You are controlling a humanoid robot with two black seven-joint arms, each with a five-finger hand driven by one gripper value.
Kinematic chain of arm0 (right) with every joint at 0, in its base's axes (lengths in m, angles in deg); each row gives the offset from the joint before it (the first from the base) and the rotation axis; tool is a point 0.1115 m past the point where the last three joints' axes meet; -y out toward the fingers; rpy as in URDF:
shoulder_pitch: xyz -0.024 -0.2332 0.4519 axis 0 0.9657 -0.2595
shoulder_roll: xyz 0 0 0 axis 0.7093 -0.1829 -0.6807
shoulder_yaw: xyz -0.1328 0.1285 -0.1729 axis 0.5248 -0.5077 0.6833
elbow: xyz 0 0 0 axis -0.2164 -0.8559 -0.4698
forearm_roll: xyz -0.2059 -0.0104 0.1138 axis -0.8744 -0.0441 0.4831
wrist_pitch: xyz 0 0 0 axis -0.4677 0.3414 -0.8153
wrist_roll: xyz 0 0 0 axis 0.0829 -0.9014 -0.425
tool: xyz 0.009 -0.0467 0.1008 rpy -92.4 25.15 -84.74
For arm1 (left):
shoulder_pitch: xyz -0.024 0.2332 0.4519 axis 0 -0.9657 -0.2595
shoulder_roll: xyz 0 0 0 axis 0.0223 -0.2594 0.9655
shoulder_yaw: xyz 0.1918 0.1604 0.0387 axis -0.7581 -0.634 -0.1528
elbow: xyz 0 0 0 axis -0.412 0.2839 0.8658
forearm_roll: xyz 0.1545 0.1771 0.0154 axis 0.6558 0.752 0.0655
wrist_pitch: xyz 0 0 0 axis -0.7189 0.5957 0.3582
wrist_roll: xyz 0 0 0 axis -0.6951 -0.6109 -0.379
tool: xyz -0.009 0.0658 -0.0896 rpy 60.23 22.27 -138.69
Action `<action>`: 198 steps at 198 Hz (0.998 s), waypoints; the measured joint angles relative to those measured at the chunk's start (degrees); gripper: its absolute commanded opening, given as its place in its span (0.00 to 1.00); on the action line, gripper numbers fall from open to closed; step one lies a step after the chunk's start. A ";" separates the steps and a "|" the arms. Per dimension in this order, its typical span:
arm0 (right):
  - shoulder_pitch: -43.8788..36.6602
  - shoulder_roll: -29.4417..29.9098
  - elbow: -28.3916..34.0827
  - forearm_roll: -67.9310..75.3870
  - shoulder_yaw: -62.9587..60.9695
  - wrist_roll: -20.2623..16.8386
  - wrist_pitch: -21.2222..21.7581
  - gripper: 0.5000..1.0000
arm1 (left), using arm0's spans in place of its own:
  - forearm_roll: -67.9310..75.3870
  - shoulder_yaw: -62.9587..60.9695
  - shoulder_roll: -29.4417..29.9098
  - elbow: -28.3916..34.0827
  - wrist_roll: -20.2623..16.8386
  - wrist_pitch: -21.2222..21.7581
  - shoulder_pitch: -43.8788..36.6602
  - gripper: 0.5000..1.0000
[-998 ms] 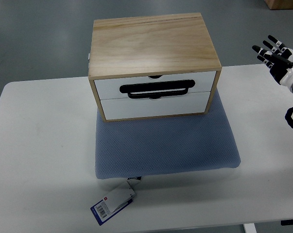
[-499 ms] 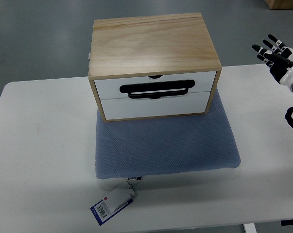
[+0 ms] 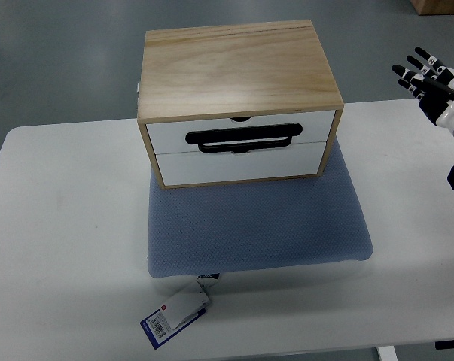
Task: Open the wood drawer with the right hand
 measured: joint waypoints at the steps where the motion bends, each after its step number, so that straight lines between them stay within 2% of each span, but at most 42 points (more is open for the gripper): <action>1: -0.01 -0.03 0.00 0.00 0.00 0.00 0.01 0.87 | 0.00 0.00 0.00 0.00 0.00 0.00 0.00 1.00; 165: -0.88 -3.39 -0.12 0.05 -1.44 -0.48 0.22 0.86 | 0.02 0.00 0.00 0.01 -0.02 0.00 -0.02 1.00; 198: -1.29 -7.24 -0.03 0.18 0.72 -0.13 0.44 0.86 | 0.02 0.00 0.00 0.01 -0.02 0.01 -0.02 1.00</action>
